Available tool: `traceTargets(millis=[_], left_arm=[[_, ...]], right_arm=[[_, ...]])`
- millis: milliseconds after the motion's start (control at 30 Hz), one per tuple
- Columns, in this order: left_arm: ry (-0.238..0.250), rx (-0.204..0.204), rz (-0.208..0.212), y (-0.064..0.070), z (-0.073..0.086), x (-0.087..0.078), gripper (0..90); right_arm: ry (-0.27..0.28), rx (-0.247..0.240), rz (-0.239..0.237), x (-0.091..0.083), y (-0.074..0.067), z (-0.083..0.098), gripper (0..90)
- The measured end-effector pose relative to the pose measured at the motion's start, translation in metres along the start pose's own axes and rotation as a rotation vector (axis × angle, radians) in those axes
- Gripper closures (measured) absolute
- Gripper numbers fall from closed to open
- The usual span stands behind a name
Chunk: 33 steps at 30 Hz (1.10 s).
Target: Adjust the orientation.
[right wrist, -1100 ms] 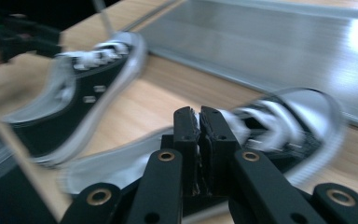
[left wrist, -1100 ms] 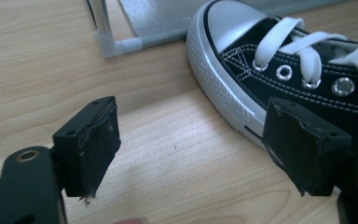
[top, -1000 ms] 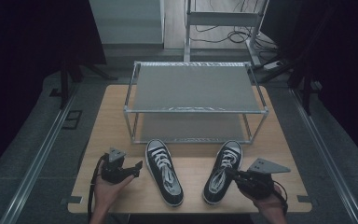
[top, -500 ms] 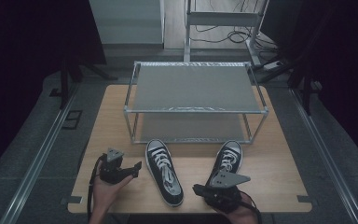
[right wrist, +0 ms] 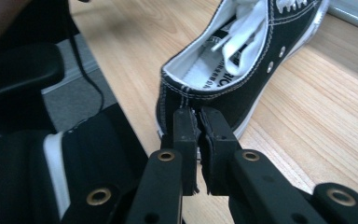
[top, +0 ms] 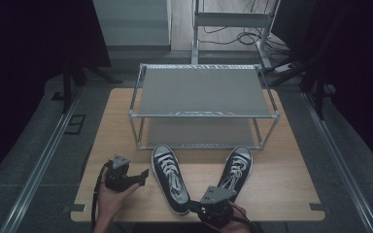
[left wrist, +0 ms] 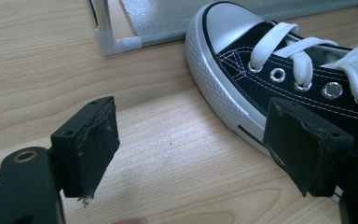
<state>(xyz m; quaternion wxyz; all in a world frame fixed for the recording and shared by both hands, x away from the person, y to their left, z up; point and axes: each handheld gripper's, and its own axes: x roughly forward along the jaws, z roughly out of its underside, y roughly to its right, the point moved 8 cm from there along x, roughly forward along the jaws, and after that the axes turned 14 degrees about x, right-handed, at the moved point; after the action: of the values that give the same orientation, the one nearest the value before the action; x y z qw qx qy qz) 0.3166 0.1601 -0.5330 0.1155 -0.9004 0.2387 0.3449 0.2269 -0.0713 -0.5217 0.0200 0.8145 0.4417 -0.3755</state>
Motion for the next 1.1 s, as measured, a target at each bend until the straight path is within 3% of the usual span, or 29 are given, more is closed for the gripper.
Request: traceTargets(millis=[333,533,767,933,1100], left_arm=[[-0.004,0.009,0.010,0.002,0.000,-0.001,18.2],[0.000,0.008,0.015,0.002,0.000,-0.002,18.2],[-0.002,0.007,0.015,0.002,0.000,-0.003,18.2],[-0.001,0.006,0.015,0.002,0.000,-0.004,18.2],[0.002,0.000,0.017,0.001,0.000,-0.006,18.2]], right_arm=[[0.007,0.028,0.014,-0.001,0.000,0.000,85.2],[-0.005,0.047,0.052,0.000,0.008,0.004,87.4],[-0.008,0.036,0.061,0.008,0.001,0.009,90.0],[0.003,0.042,0.046,0.011,-0.006,0.009,90.0],[-0.005,0.049,-0.027,0.024,-0.023,0.010,90.0]])
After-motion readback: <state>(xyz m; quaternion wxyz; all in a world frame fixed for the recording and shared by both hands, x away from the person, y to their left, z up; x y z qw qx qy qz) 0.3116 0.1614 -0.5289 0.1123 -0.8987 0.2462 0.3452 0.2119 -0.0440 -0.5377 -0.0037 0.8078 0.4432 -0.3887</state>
